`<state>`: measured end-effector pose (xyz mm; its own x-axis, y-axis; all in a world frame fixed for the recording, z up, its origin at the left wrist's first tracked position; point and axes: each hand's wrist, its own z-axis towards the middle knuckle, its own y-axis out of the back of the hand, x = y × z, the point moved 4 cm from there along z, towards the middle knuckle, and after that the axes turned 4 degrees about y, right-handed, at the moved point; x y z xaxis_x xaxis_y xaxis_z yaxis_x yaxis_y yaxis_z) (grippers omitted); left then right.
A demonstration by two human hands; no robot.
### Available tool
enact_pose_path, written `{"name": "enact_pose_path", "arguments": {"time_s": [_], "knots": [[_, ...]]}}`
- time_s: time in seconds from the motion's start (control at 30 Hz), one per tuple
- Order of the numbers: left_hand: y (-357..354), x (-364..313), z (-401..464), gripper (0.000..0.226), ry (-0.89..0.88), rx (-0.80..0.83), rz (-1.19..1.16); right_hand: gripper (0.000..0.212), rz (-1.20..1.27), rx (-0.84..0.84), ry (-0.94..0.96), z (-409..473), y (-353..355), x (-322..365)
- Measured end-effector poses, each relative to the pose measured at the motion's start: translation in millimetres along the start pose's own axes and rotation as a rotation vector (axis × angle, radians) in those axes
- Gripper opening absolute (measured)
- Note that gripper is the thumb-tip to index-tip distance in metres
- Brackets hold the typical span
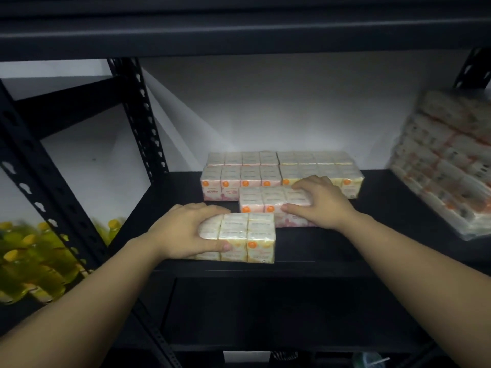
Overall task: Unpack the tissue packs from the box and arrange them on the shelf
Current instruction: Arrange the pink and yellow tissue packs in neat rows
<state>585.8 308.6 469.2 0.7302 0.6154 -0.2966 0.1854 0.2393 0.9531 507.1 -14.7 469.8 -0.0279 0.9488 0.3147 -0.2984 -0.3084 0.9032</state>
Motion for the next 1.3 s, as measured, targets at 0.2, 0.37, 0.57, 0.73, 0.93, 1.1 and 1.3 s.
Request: {"name": "enact_pose_path", "arguments": {"time_s": [0.2,0.37,0.57,0.73,0.93,1.1,1.3], "knots": [[-1,-1,-7,0.082,0.009,0.01,0.031,0.072,0.045,0.021,0.014,34,-25,47],[-1,-2,-4,0.084,0.023,0.018,0.031,0.061,0.178,0.005,0.03,31,-24,46],[-3,0,-3,0.085,0.032,0.011,0.027,0.059,0.233,-0.07,-0.027,0,-10,4],[-2,-2,-4,0.084,0.032,0.015,0.025,0.043,0.334,-0.081,-0.077,-10,-9,3],[-2,-3,-6,0.082,0.026,0.001,0.007,0.038,0.399,-0.09,-0.073,3,-20,23],[-2,-4,-5,0.081,0.031,-0.006,0.03,0.048,0.453,-0.044,-0.068,9,-26,33],[-6,-16,1,0.082,0.028,-0.024,0.046,0.039,0.516,-0.061,-0.166,-13,-13,11]]}}
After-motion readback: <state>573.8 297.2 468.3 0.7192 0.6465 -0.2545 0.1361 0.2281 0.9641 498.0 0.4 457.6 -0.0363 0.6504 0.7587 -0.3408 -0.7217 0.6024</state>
